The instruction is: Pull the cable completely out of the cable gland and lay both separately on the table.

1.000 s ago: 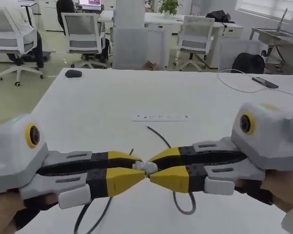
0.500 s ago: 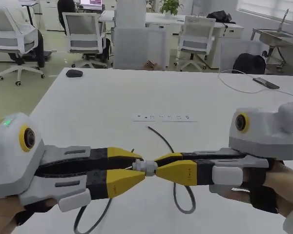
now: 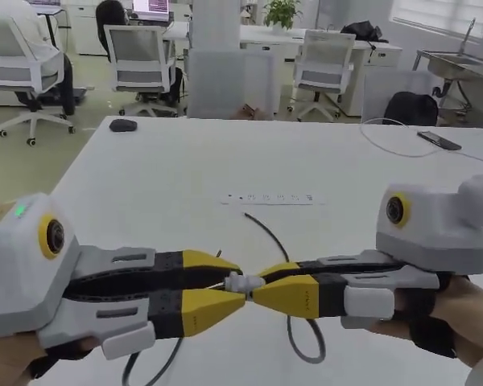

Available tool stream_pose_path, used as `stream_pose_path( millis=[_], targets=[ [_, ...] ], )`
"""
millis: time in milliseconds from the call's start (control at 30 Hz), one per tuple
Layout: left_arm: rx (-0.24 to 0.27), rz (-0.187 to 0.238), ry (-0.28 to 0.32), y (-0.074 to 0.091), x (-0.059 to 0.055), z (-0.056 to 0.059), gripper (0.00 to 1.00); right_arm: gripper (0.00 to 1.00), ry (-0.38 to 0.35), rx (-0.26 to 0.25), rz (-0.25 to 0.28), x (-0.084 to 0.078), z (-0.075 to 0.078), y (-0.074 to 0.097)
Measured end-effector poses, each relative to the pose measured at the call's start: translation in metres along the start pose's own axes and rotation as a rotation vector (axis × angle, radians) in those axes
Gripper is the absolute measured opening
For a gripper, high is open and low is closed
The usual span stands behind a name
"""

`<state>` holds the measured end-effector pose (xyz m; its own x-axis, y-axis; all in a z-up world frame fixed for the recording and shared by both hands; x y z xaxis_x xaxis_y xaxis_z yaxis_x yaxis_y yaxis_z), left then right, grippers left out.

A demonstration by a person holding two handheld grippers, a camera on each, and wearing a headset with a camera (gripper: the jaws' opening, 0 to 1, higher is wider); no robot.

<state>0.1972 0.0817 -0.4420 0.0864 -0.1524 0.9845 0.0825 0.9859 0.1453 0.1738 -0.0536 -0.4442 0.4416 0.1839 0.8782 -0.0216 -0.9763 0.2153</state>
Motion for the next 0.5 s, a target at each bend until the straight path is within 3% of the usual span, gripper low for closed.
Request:
stream_pose_path(
  millis=[200,433,500],
  targets=[
    [-0.015,0.009,0.099,0.0002,-0.0019,-0.003,0.15,0.11,0.177,-0.077,-0.025,0.0017,-0.0014,-0.0002],
    [-0.058,-0.005,0.32,0.0013,-0.0071,-0.0045,0.15,0.11,0.368,-0.159,-0.081,0.0014,-0.0024,-0.0029],
    [-0.051,-0.006,0.292,0.0019,-0.0077,-0.0048,0.15,0.11,0.394,-0.166,-0.092,0.001,-0.0026,-0.0039]
  ],
)
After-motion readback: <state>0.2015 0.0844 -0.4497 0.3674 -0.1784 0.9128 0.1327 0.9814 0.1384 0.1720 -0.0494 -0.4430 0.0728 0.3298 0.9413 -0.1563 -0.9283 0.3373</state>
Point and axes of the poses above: the centre of the closed fingertips' face, and the gripper's own axes: y roughly backward along the fingers, z roughly to its right, x roughly out of its top, the point moved 7 cm from there along y, roughly backward along the fingers, and after that the axes turned 14 degrees about -z, right-handed, at the moved point
